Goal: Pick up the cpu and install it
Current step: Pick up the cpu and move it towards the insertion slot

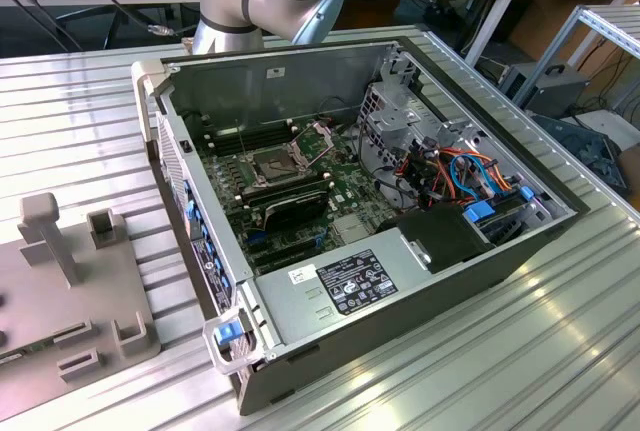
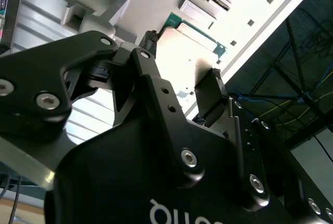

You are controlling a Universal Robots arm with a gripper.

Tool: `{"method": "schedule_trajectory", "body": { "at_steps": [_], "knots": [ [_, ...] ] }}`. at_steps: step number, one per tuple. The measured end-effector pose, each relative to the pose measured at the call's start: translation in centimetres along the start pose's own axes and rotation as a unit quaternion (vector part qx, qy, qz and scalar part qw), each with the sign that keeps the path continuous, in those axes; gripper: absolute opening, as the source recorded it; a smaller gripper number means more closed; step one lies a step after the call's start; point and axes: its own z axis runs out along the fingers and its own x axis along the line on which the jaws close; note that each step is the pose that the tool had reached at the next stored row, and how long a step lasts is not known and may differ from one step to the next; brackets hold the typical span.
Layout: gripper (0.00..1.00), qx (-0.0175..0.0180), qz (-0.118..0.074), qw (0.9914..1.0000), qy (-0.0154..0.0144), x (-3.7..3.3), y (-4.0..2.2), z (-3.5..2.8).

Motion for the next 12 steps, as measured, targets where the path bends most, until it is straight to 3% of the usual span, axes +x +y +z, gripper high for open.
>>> {"method": "schedule_trajectory", "body": {
  "at_steps": [12],
  "knots": [
    [0.55, 0.0, 0.0, 1.0, 0.0, -0.81, -0.03, 0.01]
  ]
}}
